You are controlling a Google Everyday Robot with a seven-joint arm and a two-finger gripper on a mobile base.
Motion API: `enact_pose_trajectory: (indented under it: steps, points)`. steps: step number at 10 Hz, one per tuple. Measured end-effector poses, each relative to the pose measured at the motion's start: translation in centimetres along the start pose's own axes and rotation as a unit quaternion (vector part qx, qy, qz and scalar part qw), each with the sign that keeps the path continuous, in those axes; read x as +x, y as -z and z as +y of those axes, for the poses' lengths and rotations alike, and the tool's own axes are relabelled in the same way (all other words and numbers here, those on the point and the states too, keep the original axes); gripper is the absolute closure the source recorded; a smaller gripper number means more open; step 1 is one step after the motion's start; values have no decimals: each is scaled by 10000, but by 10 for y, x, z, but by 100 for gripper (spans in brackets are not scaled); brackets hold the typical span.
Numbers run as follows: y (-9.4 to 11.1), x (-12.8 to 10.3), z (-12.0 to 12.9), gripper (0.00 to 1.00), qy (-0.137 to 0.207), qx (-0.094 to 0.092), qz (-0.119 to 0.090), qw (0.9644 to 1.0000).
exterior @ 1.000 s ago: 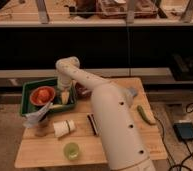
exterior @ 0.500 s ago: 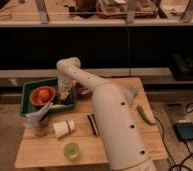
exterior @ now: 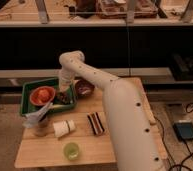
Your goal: Place grapes in purple bowl
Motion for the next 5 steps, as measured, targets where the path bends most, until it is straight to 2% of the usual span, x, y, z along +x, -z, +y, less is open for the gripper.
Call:
enact_pose_trajectory:
  steps: [3, 5]
  points:
    - [36, -6, -1, 100, 123, 353, -91, 9993]
    - [66, -1, 0, 100, 113, 669, -40, 9977]
